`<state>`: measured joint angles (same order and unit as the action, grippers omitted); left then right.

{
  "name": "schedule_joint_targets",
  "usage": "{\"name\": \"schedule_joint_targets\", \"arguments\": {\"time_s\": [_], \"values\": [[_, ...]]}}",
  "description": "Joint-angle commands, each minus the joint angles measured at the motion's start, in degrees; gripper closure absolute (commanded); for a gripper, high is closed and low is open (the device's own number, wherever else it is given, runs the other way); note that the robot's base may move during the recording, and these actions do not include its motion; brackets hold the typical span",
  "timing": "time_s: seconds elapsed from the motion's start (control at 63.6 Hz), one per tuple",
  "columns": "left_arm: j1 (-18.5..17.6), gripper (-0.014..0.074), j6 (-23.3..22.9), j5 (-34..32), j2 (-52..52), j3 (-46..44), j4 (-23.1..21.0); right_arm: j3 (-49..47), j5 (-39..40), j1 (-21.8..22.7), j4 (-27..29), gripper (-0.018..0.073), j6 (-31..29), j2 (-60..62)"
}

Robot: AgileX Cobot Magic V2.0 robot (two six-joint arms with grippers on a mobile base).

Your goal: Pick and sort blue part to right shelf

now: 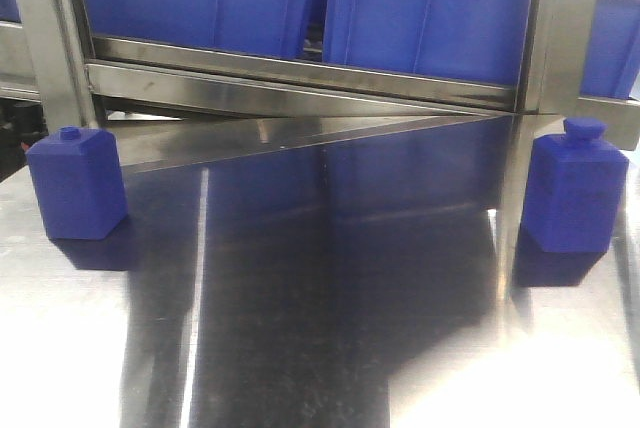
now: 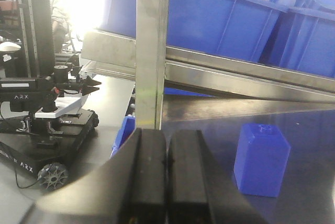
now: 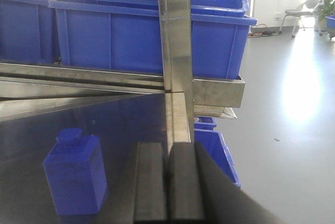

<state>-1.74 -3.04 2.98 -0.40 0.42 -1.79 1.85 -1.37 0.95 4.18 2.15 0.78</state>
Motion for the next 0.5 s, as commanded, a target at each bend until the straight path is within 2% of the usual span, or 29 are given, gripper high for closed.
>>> {"name": "schedule_joint_targets", "arguments": {"time_s": [0.0,0.488], "values": [[-0.3,0.0471,-0.21,-5.16,-1.08,1.39,-0.59,-1.32,5.33,0.21,-0.13,0.0525,-0.41,1.02],[-0.3,0.0471,-0.21,-5.16,-1.08,1.39,-0.47,-1.32,5.33,0.21,-0.13,0.0525,-0.41,1.02]]}}
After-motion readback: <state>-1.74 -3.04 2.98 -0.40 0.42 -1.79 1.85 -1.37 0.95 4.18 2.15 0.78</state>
